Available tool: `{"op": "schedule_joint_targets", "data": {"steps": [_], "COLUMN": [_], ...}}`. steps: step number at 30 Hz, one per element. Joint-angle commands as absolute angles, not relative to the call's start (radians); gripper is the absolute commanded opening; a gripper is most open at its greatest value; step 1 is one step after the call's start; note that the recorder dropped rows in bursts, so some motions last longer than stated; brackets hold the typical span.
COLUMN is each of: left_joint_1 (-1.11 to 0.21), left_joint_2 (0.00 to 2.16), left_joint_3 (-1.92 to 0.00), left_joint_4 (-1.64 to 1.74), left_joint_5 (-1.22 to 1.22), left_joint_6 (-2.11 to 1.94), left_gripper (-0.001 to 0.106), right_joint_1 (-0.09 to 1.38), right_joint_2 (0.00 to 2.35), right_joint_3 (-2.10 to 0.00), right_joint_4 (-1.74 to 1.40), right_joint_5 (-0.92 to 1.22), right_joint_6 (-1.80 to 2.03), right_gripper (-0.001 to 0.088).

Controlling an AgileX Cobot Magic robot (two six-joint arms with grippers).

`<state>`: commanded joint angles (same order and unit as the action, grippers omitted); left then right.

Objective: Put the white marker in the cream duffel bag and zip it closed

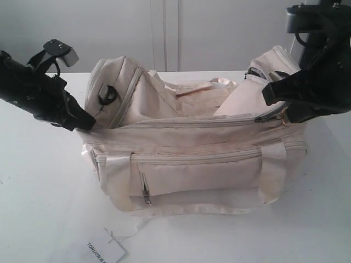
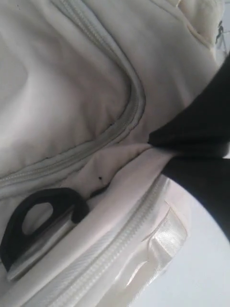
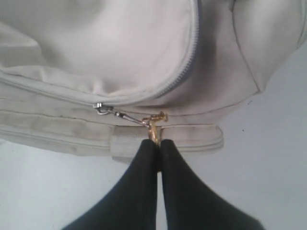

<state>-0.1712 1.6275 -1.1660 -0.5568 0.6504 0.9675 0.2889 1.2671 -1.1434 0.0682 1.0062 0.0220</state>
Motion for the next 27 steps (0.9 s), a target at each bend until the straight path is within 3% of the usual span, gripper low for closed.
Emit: {"op": "schedule_joint_targets", "data": {"steps": [13, 16, 22, 27], "left_joint_1": [-0.171, -0.171, -0.171, -0.171], "left_joint_2": [1.616, 1.593, 1.558, 1.485], "left_joint_3": [-1.166, -1.166, -1.166, -1.166], "left_joint_4": [-0.493, -0.493, -0.493, -0.486], "left_joint_5": [0.601, 0.592, 0.603, 0.607], "left_joint_6": [0.940, 0.941, 0.941, 0.941], "left_gripper": [0.000, 0.012, 0.059, 0.064], "right_joint_1": [0.289, 0.289, 0.291, 0.291], "right_joint_2": [1.262, 1.262, 1.269, 1.269], "right_joint_3": [-1.143, -1.143, -1.143, -1.143], "right_joint_4": [0.148, 0.193, 0.207, 0.209], "right_joint_5": [0.972, 0.965, 0.957, 0.955], "right_joint_6": [-0.028, -0.051, -0.052, -0.052], "right_gripper": [0.0000, 0.0000, 0.0000, 0.0000]}}
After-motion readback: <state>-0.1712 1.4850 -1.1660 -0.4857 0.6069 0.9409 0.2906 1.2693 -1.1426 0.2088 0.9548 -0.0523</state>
